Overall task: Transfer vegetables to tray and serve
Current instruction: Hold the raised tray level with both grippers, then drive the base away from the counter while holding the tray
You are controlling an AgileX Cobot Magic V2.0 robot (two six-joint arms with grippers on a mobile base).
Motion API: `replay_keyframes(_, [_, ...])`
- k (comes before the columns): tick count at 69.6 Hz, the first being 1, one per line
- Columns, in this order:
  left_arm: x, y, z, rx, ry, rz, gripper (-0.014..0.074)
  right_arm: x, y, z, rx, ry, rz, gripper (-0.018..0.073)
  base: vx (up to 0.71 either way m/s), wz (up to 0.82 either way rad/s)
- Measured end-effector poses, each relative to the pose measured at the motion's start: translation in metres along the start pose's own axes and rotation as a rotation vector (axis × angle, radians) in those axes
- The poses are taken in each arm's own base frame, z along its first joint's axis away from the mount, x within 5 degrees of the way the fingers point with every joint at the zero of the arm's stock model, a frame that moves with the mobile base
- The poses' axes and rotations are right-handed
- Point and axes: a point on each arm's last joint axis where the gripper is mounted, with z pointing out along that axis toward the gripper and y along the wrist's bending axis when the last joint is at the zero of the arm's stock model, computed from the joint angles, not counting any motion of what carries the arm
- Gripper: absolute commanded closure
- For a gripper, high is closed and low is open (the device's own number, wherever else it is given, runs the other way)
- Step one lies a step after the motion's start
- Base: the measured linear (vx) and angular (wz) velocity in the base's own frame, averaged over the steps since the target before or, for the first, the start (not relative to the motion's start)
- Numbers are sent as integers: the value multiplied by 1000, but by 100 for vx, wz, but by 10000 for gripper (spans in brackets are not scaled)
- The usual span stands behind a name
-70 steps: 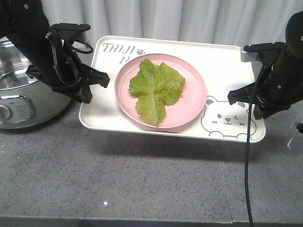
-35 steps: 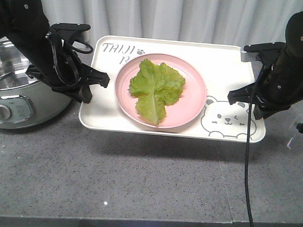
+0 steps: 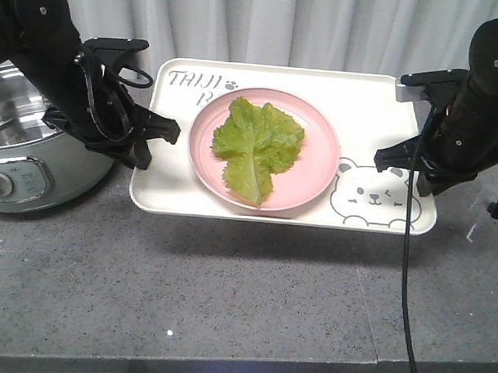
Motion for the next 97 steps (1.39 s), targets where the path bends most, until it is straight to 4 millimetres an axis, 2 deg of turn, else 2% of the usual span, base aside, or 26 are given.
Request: replay_keyframes(97, [0,0,-1,0,-2,0,602,0,0,0,0,0,0,569,0,-16])
